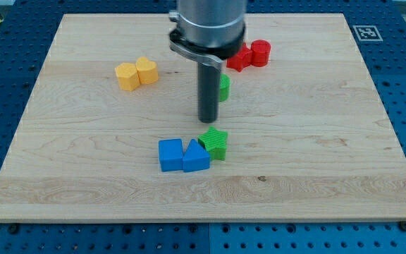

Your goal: Push the green circle towards the group of blocks

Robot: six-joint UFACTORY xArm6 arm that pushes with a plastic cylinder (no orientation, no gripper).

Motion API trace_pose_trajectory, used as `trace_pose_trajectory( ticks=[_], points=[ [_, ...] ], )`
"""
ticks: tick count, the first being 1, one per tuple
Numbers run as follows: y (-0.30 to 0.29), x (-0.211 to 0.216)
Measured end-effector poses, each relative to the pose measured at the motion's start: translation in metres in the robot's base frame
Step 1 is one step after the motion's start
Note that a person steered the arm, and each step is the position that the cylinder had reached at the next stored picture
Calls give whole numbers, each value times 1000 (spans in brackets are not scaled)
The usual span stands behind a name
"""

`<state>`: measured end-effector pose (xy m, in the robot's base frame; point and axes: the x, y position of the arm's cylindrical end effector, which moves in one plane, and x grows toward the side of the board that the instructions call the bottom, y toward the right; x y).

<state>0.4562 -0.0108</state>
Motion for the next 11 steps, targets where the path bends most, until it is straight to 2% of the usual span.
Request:
trace_pose_trajectory(
  ticks=[1,3,4,7,9,11],
  points=[
    [-40,-19],
    [-33,-66],
    [19,-64],
    [71,-63],
    [75,-29],
    [111,-49]
  ],
)
